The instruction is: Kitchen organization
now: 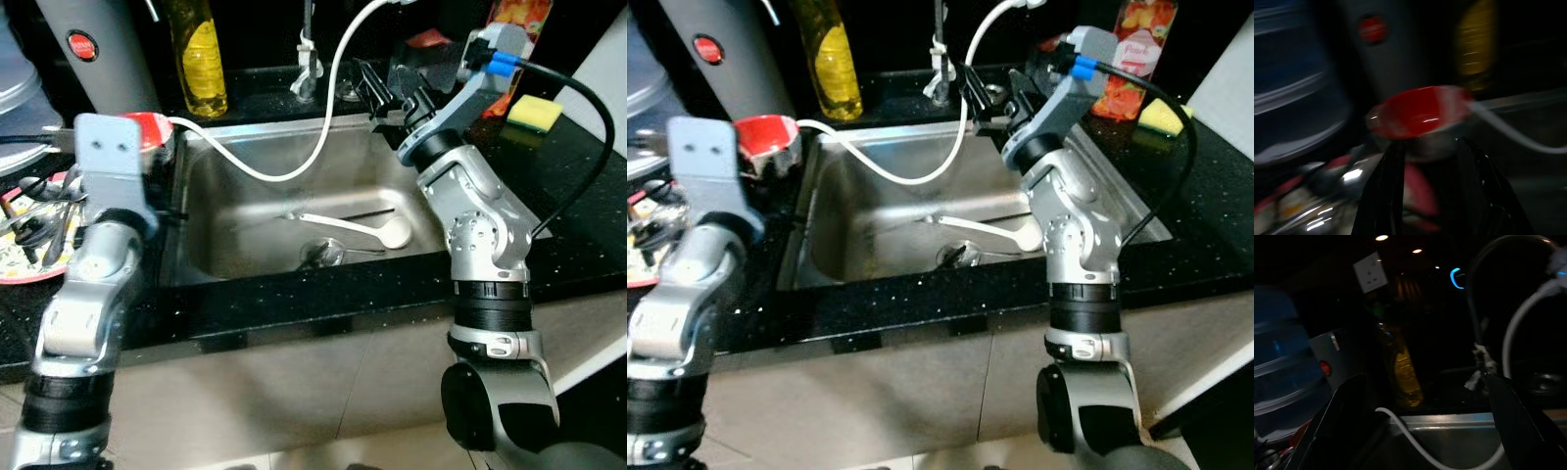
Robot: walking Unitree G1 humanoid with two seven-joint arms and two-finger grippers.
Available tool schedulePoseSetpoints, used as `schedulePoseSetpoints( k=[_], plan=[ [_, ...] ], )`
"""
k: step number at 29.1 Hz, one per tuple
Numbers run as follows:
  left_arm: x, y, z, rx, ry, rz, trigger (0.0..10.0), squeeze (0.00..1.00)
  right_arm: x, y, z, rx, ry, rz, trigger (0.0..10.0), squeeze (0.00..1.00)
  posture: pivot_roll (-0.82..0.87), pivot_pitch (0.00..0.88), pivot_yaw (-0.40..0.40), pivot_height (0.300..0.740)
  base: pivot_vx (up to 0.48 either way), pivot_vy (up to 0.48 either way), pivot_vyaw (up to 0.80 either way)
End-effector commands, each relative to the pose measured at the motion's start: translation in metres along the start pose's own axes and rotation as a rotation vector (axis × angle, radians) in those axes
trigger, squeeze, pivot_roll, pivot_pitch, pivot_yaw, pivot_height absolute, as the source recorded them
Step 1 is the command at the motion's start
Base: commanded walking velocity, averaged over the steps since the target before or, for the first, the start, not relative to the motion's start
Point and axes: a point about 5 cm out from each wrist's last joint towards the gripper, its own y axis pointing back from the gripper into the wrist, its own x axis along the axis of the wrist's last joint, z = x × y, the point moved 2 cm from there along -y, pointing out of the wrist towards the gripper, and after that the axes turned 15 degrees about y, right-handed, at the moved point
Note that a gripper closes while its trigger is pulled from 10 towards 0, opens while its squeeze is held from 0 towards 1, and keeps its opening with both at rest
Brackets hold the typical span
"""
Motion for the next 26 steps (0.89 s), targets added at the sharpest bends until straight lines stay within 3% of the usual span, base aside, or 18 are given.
schedulePoseSetpoints(
  k=[1, 4, 6, 10, 13, 15, 18, 19, 20, 21, 22, 23, 24, 26],
  plan=[
    [-0.01, 0.0, -0.04, 0.182, -0.078, -0.063, 10.0, 0.0, 0.004, -0.005, 0.0, 0.008, -0.006, 0.018, 10.0, 0.0, 0.19, 0.0, 0.002, 0.74, 0.0, 0.0, 0.0],
    [-0.009, 0.007, -0.076, 0.334, -0.125, -0.105, 10.0, 0.0, 0.003, -0.008, -0.003, 0.01, -0.022, 0.013, 10.0, 0.0, 0.22, 0.0, -0.008, 0.74, 0.0, 0.0, 0.0],
    [-0.003, 0.011, -0.085, 0.359, -0.162, -0.106, 10.0, 0.0, 0.001, -0.01, -0.004, 0.017, -0.025, 0.009, 10.0, 0.0, 0.24, 0.02, -0.015, 0.74, 0.0, 0.0, 0.0],
    [-0.012, 0.021, -0.103, 0.369, -0.222, -0.185, 10.0, 0.0, -0.01, -0.009, -0.009, 0.018, 0.02, -0.032, 10.0, 0.0, 0.24, 0.0, -0.044, 0.74, 0.0, 0.0, 0.0],
    [0.005, 0.02, -0.118, 0.374, -0.234, -0.168, 10.0, 0.0, 0.007, -0.015, -0.013, 0.069, 0.051, 0.011, 10.0, 0.0, 0.27, 0.002, -0.07, 0.74, 0.0, 0.0, 0.0],
    [0.005, 0.02, -0.118, 0.374, -0.234, -0.168, 10.0, 0.0, 0.007, -0.015, -0.013, 0.069, 0.051, 0.011, 10.0, 0.0, 0.27, 0.002, -0.07, 0.74, 0.0, 0.0, 0.0],
    [0.015, 0.018, -0.13, 0.399, -0.219, -0.162, 10.0, 0.0, 0.011, -0.024, -0.005, 0.063, 0.056, 0.016, 10.0, 0.0, 0.27, 0.032, -0.076, 0.74, 0.0, 0.0, 0.0],
    [0.013, 0.02, -0.13, 0.39, -0.185, -0.17, 10.0, 0.0, 0.008, -0.025, -0.003, 0.056, 0.069, 0.012, 10.0, 0.0, 0.28, 0.03, -0.077, 0.74, 0.0, 0.0, 0.0],
    [0.012, 0.024, -0.124, 0.373, -0.096, -0.159, 10.0, 0.0, 0.007, -0.026, -0.003, 0.048, 0.065, 0.012, 10.0, 0.0, 0.27, 0.007, -0.078, 0.74, 0.0, 0.0, 0.0],
    [0.012, 0.024, -0.124, 0.373, -0.096, -0.159, 10.0, 0.0, 0.007, -0.026, -0.003, 0.048, 0.065, 0.012, 10.0, 0.0, 0.27, 0.007, -0.078, 0.74, 0.0, 0.0, 0.0],
    [0.017, 0.031, -0.105, 0.305, 0.081, -0.08, 10.0, 0.0, 0.011, -0.024, -0.006, 0.059, 0.065, 0.03, 10.0, 0.0, 0.27, 0.009, -0.077, 0.74, 0.0, 0.0, 0.0],
    [0.018, 0.031, -0.101, 0.306, 0.145, -0.068, 10.0, 0.0, 0.012, -0.025, -0.005, 0.059, 0.069, 0.033, 10.0, 0.0, 0.27, 0.022, -0.073, 0.74, 0.0, 0.0, 0.0],
    [0.018, 0.031, -0.101, 0.306, 0.145, -0.068, 10.0, 0.0, 0.012, -0.025, -0.005, 0.059, 0.069, 0.033, 10.0, 0.0, 0.27, 0.022, -0.073, 0.74, 0.0, 0.0, 0.0],
    [0.01, 0.026, -0.101, 0.344, 0.223, -0.098, 10.0, 0.0, 0.007, -0.026, 0.001, 0.04, 0.082, 0.016, 10.0, 0.0, 0.26, 0.045, -0.069, 0.74, 0.0, 0.0, 0.0]
  ],
)
